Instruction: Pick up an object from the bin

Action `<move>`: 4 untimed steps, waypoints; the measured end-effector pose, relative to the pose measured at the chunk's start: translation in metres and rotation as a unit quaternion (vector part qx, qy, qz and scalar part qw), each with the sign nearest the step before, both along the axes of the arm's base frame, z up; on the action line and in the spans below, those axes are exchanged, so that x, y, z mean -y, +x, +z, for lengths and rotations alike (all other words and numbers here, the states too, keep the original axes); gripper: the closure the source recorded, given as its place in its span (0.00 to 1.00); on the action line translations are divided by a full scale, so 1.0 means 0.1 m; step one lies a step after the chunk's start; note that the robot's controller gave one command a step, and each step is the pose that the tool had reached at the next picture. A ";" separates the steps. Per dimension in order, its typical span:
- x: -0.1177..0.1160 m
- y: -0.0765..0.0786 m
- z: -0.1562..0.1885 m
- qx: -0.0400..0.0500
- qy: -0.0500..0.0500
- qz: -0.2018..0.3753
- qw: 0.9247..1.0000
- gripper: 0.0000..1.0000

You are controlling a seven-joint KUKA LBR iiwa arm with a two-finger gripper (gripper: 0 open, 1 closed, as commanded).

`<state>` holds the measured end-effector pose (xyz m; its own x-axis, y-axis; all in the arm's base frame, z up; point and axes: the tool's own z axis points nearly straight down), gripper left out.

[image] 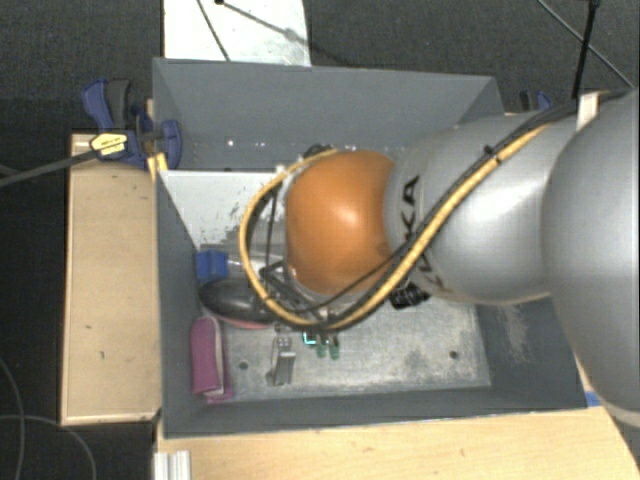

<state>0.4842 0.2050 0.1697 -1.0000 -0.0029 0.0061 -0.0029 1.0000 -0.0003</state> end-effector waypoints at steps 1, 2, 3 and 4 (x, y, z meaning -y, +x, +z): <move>0.25 0.79 -0.87 0.011 0.002 0.135 0.991 0.00; 0.33 0.79 -0.87 0.004 -0.004 0.129 0.992 1.00; 0.29 0.78 -0.88 0.007 -0.001 0.128 0.992 0.00; -0.11 1.10 -0.97 0.002 -0.003 0.122 0.993 0.00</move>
Offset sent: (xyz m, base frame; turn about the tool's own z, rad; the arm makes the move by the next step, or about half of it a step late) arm 0.0749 -0.0261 -0.0916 -0.2723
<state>0.5938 0.2165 0.0724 -0.9696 -0.2446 0.0031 -0.2446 0.9696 -0.0075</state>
